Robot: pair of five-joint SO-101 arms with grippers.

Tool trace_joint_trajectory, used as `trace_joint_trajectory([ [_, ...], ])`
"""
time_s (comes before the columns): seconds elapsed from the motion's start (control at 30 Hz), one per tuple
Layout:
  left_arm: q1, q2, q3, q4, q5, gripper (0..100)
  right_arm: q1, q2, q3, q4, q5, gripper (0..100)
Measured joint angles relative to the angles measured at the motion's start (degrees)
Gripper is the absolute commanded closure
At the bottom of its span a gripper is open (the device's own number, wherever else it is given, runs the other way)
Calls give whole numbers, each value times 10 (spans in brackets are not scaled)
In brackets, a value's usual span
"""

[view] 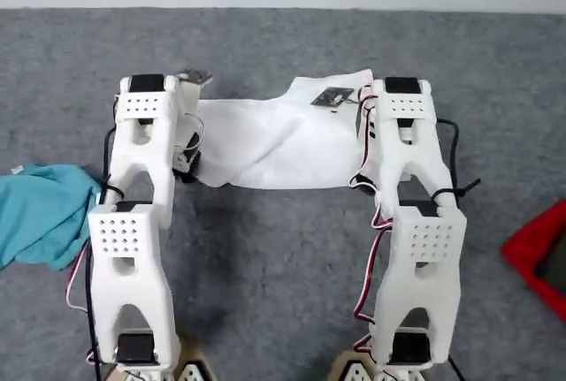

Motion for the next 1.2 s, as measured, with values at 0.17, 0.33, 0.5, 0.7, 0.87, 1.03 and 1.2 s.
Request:
trace_joint_trajectory([
  [0.17, -1, 0, -15, -3, 1, 987, 0, -1, -4, -6, 0, 963],
  [0.33, -1, 0, -15, -3, 1, 987, -1, 2, -4, 5, 0, 979],
  [0.5, -1, 0, -6, -4, 1, 987, -4, 2, -4, 19, 0, 980],
  [0.7, 5, 0, 7, -4, 24, 988, -4, 2, -4, 54, 0, 990],
  [0.87, 6, -29, 9, -4, 61, 989, -5, 2, -4, 79, 11, 990],
  [1.03, 6, -70, 69, -4, 50, 989, 10, 1, -4, 80, 2, 990],
  [1.2, 6, -121, 165, -4, 4, 989, 29, -25, 14, 80, -2, 990],
])
